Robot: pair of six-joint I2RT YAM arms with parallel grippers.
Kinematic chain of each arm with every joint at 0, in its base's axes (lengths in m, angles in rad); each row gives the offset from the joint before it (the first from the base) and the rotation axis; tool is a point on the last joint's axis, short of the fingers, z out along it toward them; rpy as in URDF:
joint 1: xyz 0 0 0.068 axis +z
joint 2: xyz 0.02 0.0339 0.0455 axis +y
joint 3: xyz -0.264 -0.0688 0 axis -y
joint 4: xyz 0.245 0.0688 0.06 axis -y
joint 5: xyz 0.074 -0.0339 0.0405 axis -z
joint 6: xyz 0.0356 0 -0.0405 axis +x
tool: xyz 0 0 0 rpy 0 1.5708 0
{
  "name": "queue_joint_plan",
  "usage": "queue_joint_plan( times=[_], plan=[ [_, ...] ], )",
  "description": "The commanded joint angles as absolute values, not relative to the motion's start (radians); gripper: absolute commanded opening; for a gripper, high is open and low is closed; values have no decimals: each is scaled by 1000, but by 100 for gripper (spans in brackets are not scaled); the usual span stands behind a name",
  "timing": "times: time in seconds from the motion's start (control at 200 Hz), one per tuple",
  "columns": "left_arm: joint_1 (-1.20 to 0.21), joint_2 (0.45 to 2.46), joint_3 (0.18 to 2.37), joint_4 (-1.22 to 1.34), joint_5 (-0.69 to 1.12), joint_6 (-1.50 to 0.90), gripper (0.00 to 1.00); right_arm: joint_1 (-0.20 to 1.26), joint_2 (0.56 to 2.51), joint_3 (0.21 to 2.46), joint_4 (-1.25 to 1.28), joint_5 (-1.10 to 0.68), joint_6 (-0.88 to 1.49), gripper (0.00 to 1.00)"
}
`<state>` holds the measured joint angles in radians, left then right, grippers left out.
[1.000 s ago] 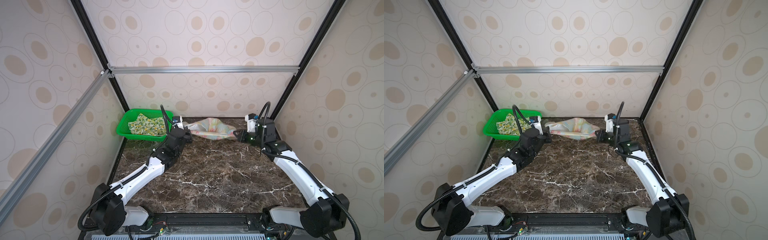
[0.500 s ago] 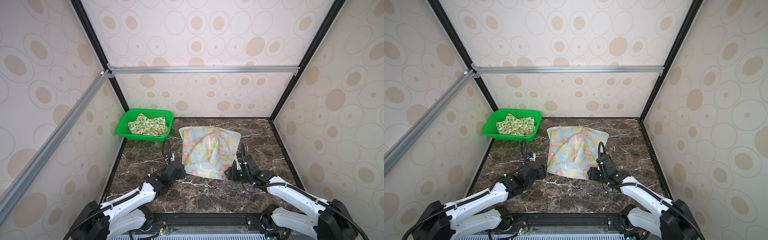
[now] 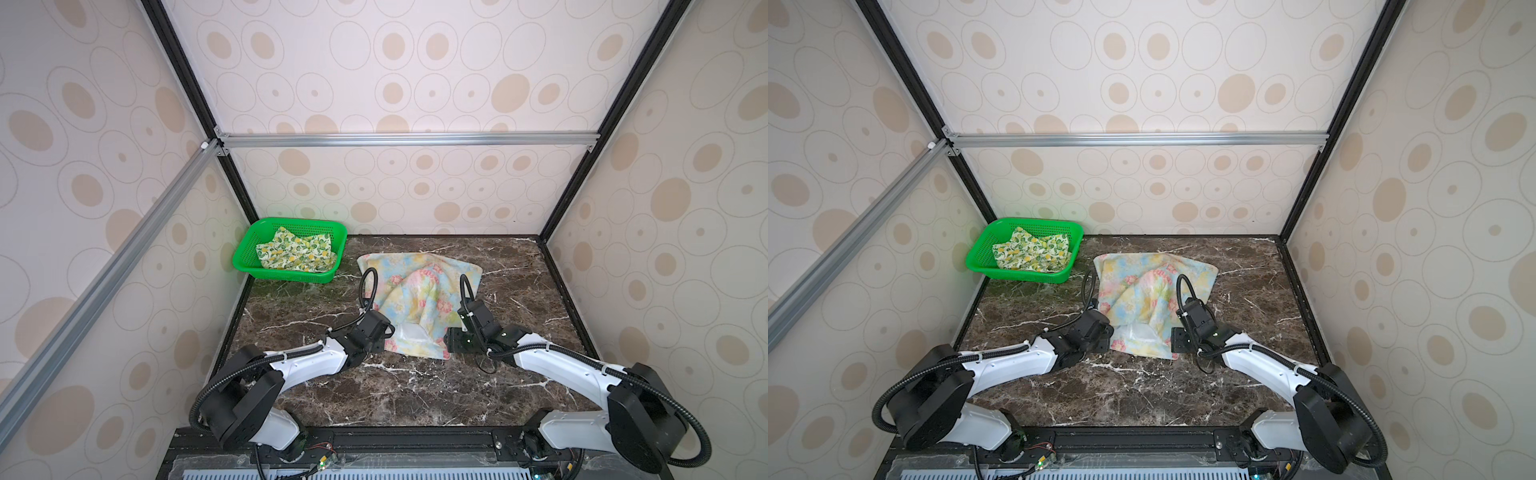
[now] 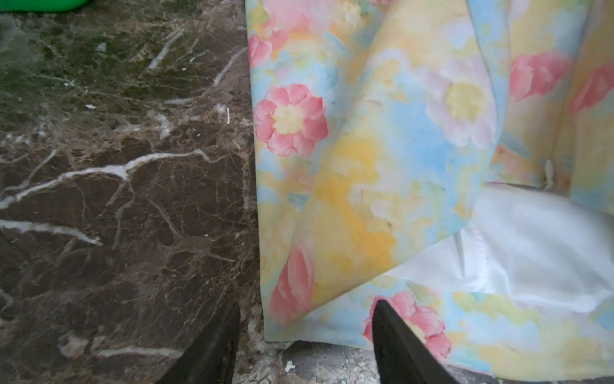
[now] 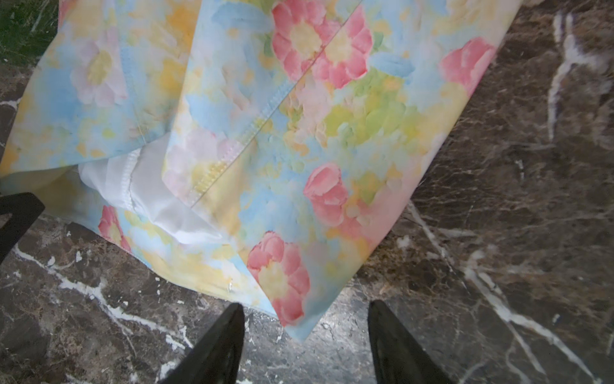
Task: Fold and stack skirts
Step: Flatten out the skirt at the center of the table.
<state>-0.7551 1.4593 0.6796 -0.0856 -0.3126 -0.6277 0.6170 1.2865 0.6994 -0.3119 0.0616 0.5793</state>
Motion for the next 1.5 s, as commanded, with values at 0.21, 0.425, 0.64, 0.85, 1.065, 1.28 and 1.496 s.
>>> queue_joint_plan(
  times=[0.21, 0.425, 0.64, 0.85, 1.065, 1.28, 1.496],
  plan=[
    [-762, 1529, 763, -16, -366, -577, 55, 632, 1326, 711, -291, 63, 584, 62],
    [-761, 1575, 792, -10, -398, -557, 40, 729, 1397, 776, -370, 195, 543, 62],
    [-762, 1576, 780, -12, -405, -566, 20, 849, 1505, 876, -438, 393, 481, 62],
    [-761, 1558, 765, -24, -420, -577, 0, 880, 1644, 968, -447, 462, 469, 63],
    [-762, 1530, 741, -23, -428, -583, 0, 878, 1744, 1030, -436, 548, 474, 51],
    [-761, 1513, 736, -51, -454, -594, 0, 878, 1750, 1047, -492, 577, 511, 2],
    [-759, 1503, 739, -103, -496, -617, 0, 874, 1613, 975, -547, 587, 532, 0]
  ],
)
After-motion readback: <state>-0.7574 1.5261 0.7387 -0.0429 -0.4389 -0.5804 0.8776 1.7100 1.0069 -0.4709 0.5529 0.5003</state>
